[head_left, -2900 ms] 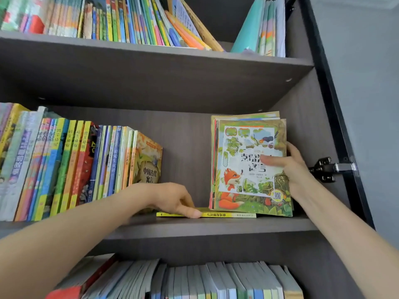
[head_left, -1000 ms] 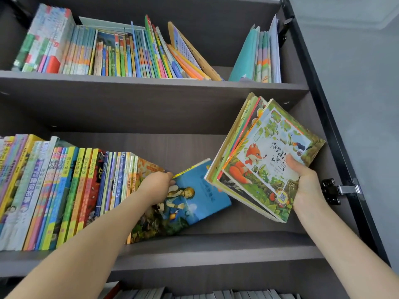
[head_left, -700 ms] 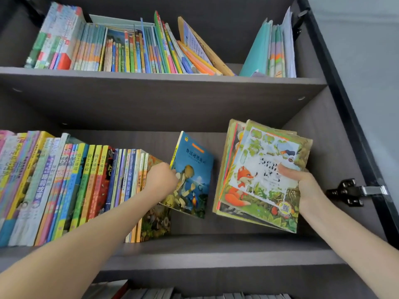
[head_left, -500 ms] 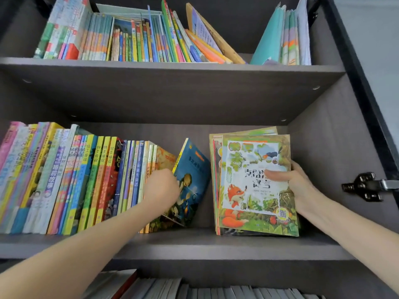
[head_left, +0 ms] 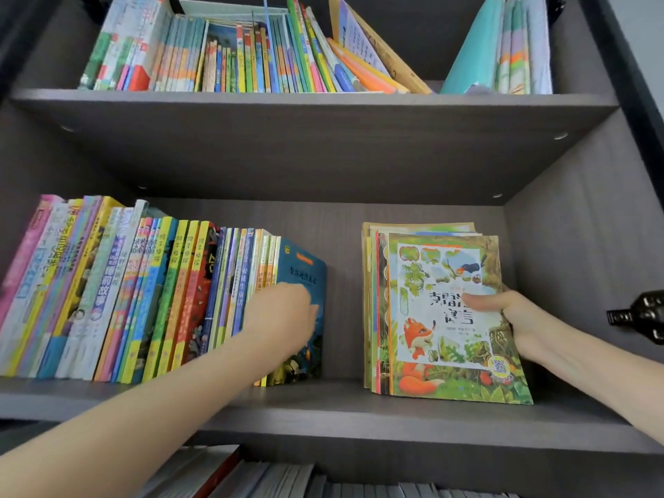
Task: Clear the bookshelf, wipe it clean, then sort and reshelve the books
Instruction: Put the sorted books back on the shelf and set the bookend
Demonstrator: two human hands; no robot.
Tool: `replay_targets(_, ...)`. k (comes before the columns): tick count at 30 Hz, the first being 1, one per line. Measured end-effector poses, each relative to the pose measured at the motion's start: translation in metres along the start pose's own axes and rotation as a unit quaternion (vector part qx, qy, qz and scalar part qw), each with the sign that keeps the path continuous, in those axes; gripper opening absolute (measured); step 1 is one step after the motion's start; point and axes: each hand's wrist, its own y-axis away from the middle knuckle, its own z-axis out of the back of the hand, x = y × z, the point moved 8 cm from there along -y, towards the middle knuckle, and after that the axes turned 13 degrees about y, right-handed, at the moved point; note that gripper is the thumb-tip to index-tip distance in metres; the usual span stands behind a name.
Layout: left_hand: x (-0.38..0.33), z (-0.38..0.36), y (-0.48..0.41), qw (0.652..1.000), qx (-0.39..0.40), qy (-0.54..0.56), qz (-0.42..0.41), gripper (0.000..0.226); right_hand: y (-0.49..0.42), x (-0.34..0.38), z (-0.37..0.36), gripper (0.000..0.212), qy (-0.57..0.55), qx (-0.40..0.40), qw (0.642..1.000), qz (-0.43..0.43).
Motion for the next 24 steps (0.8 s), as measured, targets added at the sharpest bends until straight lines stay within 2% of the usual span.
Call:
replay_targets(1, -0.011, -0.003, -0.004, 0.996, -0.001, 0.093, -0.010, 0.045, 0.000, 0.000, -0.001, 0.089, -0.006, 0.013, 1.000, -0.003)
replay_targets(2, -0.018, -0.013, -0.009, 0.979, 0.023, 0.201, 0.002, 0.055, 0.000, 0.000, -0.003, 0.079, -0.007, 0.023, 1.000, -0.007)
replay_targets(3, -0.023, -0.029, -0.014, 0.947, 0.078, 0.311, 0.033, 0.063, -0.001, -0.002, -0.004, 0.084, -0.009, 0.033, 0.999, -0.012)
replay_targets(4, -0.033, -0.045, -0.017, 0.893, 0.149, 0.419, 0.065, 0.071, -0.003, -0.004, -0.004, 0.098, -0.010, 0.037, 0.999, -0.015)
replay_targets(5, -0.044, -0.059, -0.015, 0.825, 0.221, 0.511, 0.090, 0.081, -0.004, -0.006, -0.004, 0.111, -0.015, 0.043, 0.999, -0.019)
replay_targets(6, -0.053, -0.069, -0.014, 0.768, 0.274, 0.571, 0.102, 0.087, -0.005, -0.007, -0.005, 0.116, -0.020, 0.051, 0.998, -0.020)
replay_targets(7, -0.060, -0.073, -0.016, 0.733, 0.297, 0.604, 0.102, 0.085, -0.007, -0.008, -0.004, 0.116, -0.020, 0.054, 0.998, -0.020)
replay_targets(8, -0.061, -0.074, -0.020, 0.718, 0.296, 0.623, 0.098, 0.077, -0.008, -0.009, -0.002, 0.114, -0.019, 0.055, 0.998, -0.023)
replay_targets(10, -0.058, -0.072, -0.032, 0.727, 0.252, 0.632, 0.092, 0.057, -0.006, -0.008, -0.004, 0.103, -0.012, 0.052, 0.998, -0.033)
replay_targets(12, -0.058, -0.066, -0.038, 0.748, 0.201, 0.628, 0.077, 0.037, -0.002, -0.004, -0.007, 0.075, 0.035, 0.045, 0.998, -0.028)
replay_targets(13, -0.059, -0.064, -0.039, 0.757, 0.178, 0.625, 0.069, 0.032, -0.001, -0.002, -0.005, 0.065, 0.080, 0.027, 0.996, -0.019)
replay_targets(15, -0.060, -0.057, -0.039, 0.774, 0.128, 0.617, 0.068, 0.034, 0.007, 0.007, 0.001, 0.067, 0.231, -0.041, 0.972, 0.013)
replay_targets(16, -0.059, -0.053, -0.038, 0.795, 0.089, 0.595, 0.074, 0.040, 0.011, 0.014, 0.003, 0.077, 0.331, -0.090, 0.939, 0.030)
replay_targets(18, -0.055, -0.040, -0.033, 0.863, -0.005, 0.496, 0.095, 0.058, 0.028, 0.033, 0.002, 0.090, 0.541, -0.214, 0.812, 0.051)
replay_targets(19, -0.054, -0.031, -0.029, 0.890, -0.047, 0.443, 0.100, 0.063, 0.037, 0.046, -0.012, 0.086, 0.602, -0.258, 0.751, 0.086)
replay_targets(20, -0.054, -0.023, -0.025, 0.908, -0.075, 0.402, 0.093, 0.066, 0.043, 0.055, -0.029, 0.077, 0.613, -0.268, 0.732, 0.127)
replay_targets(21, -0.055, -0.019, -0.023, 0.917, -0.087, 0.381, 0.077, 0.068, 0.046, 0.057, -0.048, 0.070, 0.602, -0.247, 0.746, 0.146)
replay_targets(23, -0.056, -0.016, -0.023, 0.917, -0.068, 0.391, 0.049, 0.068, 0.044, 0.051, -0.072, 0.072, 0.527, -0.191, 0.818, 0.131)
replay_targets(24, -0.055, -0.017, -0.023, 0.905, -0.045, 0.421, 0.039, 0.063, 0.042, 0.046, -0.077, 0.075, 0.475, -0.172, 0.855, 0.114)
